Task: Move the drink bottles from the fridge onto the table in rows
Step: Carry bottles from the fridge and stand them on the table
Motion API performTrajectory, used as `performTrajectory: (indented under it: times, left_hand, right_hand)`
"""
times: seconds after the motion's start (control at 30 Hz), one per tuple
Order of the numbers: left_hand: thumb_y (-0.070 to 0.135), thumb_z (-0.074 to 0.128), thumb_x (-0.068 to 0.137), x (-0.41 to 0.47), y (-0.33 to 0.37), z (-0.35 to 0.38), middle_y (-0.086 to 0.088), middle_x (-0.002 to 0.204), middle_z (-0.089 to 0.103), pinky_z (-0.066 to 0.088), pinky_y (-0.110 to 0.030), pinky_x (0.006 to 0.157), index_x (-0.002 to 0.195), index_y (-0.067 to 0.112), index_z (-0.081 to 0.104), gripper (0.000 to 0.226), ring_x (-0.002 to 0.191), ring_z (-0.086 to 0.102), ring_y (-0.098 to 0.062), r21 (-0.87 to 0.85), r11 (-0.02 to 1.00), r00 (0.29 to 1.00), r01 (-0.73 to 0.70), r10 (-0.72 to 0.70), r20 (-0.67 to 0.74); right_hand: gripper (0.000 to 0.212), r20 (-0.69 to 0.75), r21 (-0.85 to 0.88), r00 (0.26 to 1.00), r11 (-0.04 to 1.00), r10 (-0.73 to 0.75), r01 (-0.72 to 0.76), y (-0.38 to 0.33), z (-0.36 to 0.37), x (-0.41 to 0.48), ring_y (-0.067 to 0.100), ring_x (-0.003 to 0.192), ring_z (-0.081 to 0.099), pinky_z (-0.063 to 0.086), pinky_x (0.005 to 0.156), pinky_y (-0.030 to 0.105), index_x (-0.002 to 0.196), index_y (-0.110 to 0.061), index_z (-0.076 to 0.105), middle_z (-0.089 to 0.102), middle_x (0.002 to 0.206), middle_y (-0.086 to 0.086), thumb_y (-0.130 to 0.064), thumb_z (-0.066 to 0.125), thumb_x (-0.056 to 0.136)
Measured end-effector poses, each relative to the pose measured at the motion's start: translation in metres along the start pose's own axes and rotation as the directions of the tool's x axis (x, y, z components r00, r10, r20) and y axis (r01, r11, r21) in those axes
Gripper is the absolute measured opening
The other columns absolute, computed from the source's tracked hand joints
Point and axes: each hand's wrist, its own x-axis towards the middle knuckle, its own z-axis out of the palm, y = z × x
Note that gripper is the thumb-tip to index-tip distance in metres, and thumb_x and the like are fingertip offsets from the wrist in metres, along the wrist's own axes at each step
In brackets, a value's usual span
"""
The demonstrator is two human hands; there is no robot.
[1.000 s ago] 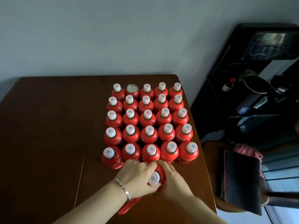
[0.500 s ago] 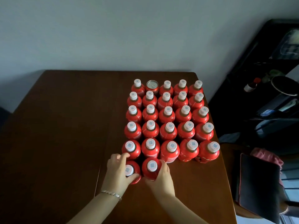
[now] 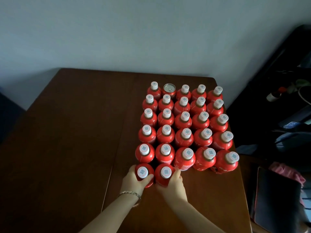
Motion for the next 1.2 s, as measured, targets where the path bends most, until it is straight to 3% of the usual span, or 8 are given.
performTrajectory:
  times: [0.17,0.33,0.47,0.57,0.63,0.77,1.0,1.2]
  left_hand:
    - [0.026,0.075,0.073,0.000,-0.003,0.004,-0.012,0.121,0.059,0.047,-0.043,0.094,0.132,0.012,0.042,0.069,0.110,0.056,-0.029,0.013,1.000,1.000,0.026,-0.026,0.002]
    - [0.041,0.070,0.075,-0.002,0.007,-0.008,-0.016,0.144,0.035,0.036,-0.040,0.103,0.146,0.010,0.002,0.103,0.128,0.041,-0.031,0.265,0.962,0.989,0.071,-0.101,0.104]
    - [0.040,0.069,0.075,-0.013,0.032,-0.034,-0.010,0.139,0.030,0.037,-0.036,0.100,0.141,0.015,0.022,0.085,0.126,0.038,-0.025,0.462,0.835,0.954,-0.299,0.261,0.147]
    - [0.027,0.060,0.082,-0.018,0.056,-0.049,-0.005,0.103,0.049,0.044,-0.029,0.084,0.108,0.016,0.053,0.029,0.100,0.050,-0.021,0.511,0.620,0.783,-0.595,0.592,0.194]
    - [0.025,0.053,0.085,-0.023,0.074,-0.053,0.000,0.085,0.051,0.045,-0.032,0.073,0.082,0.020,0.052,0.007,0.083,0.054,-0.021,0.506,0.545,0.732,-0.668,0.604,0.315]
    - [0.029,0.046,0.088,-0.050,0.095,-0.028,-0.003,0.079,0.058,0.040,-0.029,0.062,0.069,0.023,0.042,0.020,0.079,0.058,-0.024,0.527,0.289,0.596,-0.799,0.495,0.632]
    - [0.033,0.047,0.089,-0.188,0.096,0.059,-0.001,0.101,0.064,0.045,-0.031,0.078,0.083,0.024,0.052,0.012,0.094,0.059,-0.023,0.218,-0.108,0.170,-0.970,0.337,0.926]
    - [0.030,0.045,0.088,-0.372,0.049,0.127,-0.009,0.109,0.063,0.046,-0.032,0.081,0.095,0.016,0.058,0.020,0.098,0.059,-0.028,-0.161,-0.403,-0.241,-0.901,0.158,0.957]
  right_hand:
    - [0.090,0.016,-0.019,0.999,0.999,0.042,-0.042,-0.004,-0.002,-0.002,0.031,0.120,0.053,0.045,0.094,0.038,0.142,-0.016,0.016,0.041,0.136,0.010,-0.028,0.075,0.075]
    - [0.064,0.226,-0.411,0.971,0.911,0.074,0.026,-0.014,-0.032,0.001,0.028,0.119,0.055,0.049,0.094,0.036,0.138,-0.005,0.027,0.052,0.133,0.015,-0.012,0.062,0.084]
    - [0.007,0.321,-0.662,0.946,0.722,0.032,0.201,-0.029,-0.060,-0.010,0.020,0.085,0.058,0.045,0.059,0.023,0.077,-0.007,0.055,0.065,0.102,0.015,-0.003,0.056,0.083]
    - [0.020,0.268,-0.685,0.963,0.699,-0.019,0.205,-0.034,-0.072,-0.028,0.024,0.095,0.061,0.048,0.075,0.031,0.103,-0.005,0.060,0.065,0.104,0.007,-0.008,0.050,0.086]
    - [0.024,0.191,-0.684,0.982,0.716,-0.012,0.142,-0.034,-0.081,-0.047,0.023,0.097,0.060,0.049,0.079,0.031,0.108,-0.005,0.061,0.064,0.099,0.003,-0.014,0.050,0.088]
    - [0.034,-0.033,-0.571,0.996,0.816,0.086,-0.090,-0.019,-0.101,-0.105,0.024,0.110,0.059,0.050,0.094,0.035,0.120,-0.009,0.061,0.062,0.121,0.007,-0.023,0.053,0.089]
    - [0.032,-0.315,-0.296,0.912,0.885,0.263,-0.358,0.058,-0.135,-0.261,0.030,0.114,0.056,0.046,0.097,0.036,0.119,-0.008,0.062,0.062,0.121,0.013,-0.019,0.047,0.093]
    - [0.026,-0.574,-0.020,0.683,0.826,0.452,-0.563,0.157,-0.120,-0.447,0.028,0.103,0.061,0.049,0.085,0.028,0.105,-0.016,0.069,0.068,0.111,0.008,-0.021,0.050,0.088]
